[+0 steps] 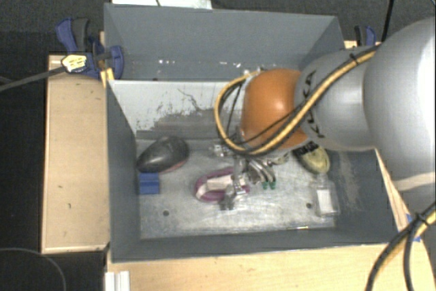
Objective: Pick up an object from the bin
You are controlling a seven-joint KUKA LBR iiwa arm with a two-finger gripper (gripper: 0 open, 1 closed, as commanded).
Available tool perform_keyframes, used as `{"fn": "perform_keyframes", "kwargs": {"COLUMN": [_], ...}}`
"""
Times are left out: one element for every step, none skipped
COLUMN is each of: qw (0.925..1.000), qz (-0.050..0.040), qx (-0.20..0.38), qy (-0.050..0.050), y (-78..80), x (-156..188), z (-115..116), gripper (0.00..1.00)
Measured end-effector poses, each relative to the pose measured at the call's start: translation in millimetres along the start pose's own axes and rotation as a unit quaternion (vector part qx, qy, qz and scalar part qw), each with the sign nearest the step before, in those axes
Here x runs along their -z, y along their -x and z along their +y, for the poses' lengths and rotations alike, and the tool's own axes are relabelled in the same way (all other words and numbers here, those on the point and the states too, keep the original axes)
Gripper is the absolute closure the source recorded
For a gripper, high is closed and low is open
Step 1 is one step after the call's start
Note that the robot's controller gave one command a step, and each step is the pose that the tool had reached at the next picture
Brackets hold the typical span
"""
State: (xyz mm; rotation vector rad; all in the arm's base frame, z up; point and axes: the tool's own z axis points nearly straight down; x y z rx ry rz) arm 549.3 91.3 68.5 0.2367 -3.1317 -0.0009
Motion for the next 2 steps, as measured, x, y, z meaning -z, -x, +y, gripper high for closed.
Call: {"fn": "perform_keyframes", "kwargs": {"qw": [1.0,0.9995], "qz": [0.0004,-0.0053], "qx": [-0.002,-0.032], "qy": [0.0,0.0], "y": [0.1,5.0], "x": [3,134], "z": [0,2], "gripper": [1.0,1.0]}}
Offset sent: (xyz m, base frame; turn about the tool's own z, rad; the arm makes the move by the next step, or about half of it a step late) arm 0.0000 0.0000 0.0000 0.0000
